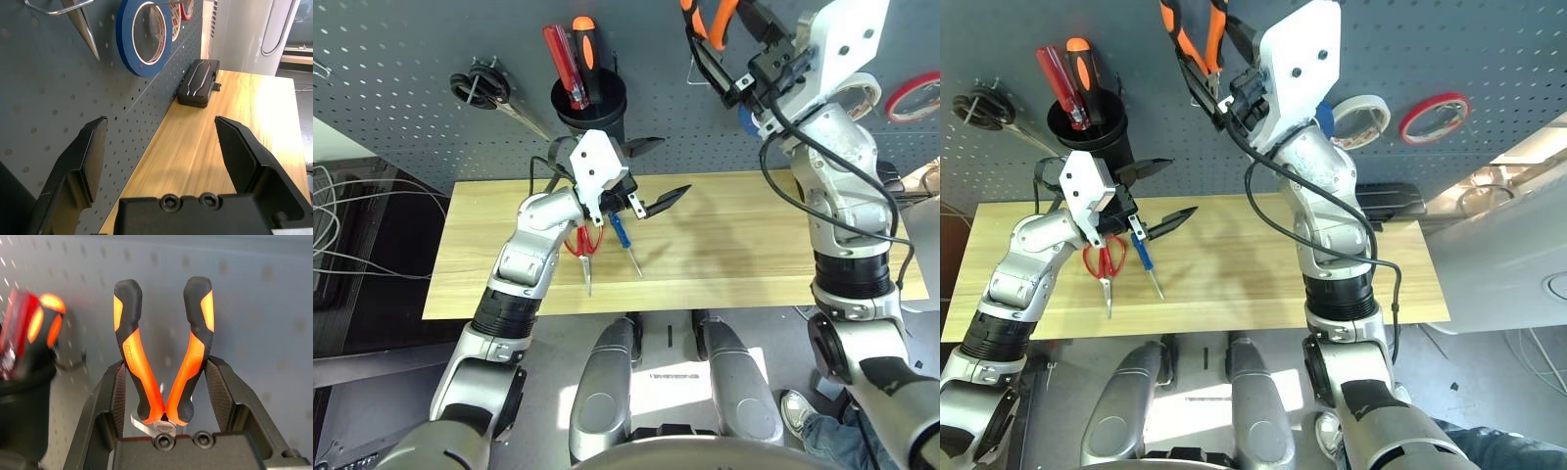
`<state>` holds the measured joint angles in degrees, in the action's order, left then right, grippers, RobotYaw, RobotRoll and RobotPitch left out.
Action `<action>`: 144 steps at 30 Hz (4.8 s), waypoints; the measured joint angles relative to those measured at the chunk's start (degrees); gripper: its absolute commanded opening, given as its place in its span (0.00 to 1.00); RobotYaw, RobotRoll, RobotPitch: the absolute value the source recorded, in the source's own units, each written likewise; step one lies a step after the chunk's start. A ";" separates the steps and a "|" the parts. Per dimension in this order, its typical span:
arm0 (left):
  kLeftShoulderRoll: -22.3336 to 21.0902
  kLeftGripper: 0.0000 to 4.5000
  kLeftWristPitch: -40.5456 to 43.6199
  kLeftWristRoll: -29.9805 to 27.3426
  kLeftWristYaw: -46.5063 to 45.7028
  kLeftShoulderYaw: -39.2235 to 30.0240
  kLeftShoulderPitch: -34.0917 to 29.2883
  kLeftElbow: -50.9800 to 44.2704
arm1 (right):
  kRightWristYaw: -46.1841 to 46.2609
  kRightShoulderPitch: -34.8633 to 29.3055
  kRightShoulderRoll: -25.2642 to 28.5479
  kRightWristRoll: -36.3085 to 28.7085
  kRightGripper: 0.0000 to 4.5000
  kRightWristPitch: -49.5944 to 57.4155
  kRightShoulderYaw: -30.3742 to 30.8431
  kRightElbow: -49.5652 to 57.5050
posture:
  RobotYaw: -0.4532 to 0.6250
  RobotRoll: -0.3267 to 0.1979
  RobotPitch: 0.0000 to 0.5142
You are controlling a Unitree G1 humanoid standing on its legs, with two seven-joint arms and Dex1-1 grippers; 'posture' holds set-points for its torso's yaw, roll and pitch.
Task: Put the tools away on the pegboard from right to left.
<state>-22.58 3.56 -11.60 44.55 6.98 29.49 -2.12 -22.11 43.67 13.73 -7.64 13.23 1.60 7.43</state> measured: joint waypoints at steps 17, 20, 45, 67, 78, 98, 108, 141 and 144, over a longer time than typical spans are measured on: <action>0.10 1.00 -0.02 0.13 0.15 0.50 0.07 0.06 | -0.29 -5.61 1.99 -3.14 0.99 1.34 -2.89 2.51 | 0.51 0.62 0.72; 0.04 1.00 -0.08 0.16 0.27 0.57 0.02 0.08 | -2.33 -13.38 5.74 -5.71 0.99 3.77 -4.65 10.07 | 0.51 0.62 0.72; -1.27 1.00 14.80 10.67 -0.08 9.39 -0.60 9.48 | -7.11 -30.20 9.64 -11.58 0.99 20.69 -0.63 9.48 | 0.49 0.62 0.66; 9.83 1.00 46.01 12.45 -23.15 -1.69 7.12 22.35 | -8.53 -26.81 10.08 -10.36 0.99 22.09 0.24 5.42 | 0.50 0.62 0.67; 13.66 1.00 42.82 12.19 -26.09 -1.97 10.02 34.79 | -8.72 -25.55 9.90 -10.29 0.99 22.07 0.25 5.25 | 0.49 0.62 0.67; 14.99 0.13 27.33 11.48 -28.39 -3.51 7.98 40.56 | -12.95 -23.92 11.11 -10.32 1.00 17.81 0.68 3.11 | 0.49 0.62 0.66; 15.10 0.13 9.36 3.17 -13.70 -2.17 -5.36 9.59 | -19.08 -23.42 18.92 -10.30 1.00 15.80 -1.46 -2.24 | 0.49 0.62 0.66; 2.32 0.13 10.65 -10.52 -19.56 -15.75 26.65 -7.28 | -20.59 1.03 3.68 -16.97 1.00 17.55 -0.47 -1.98 | 0.53 0.62 0.61; 1.20 0.13 10.89 -9.69 -19.53 -15.46 23.12 -6.59 | -19.81 2.07 2.80 -17.07 1.00 17.31 -0.78 -3.45 | 0.53 0.62 0.61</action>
<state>-21.38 14.44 -21.29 25.02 -8.48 52.61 -8.71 -41.92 45.74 16.53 -24.70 30.54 0.82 3.98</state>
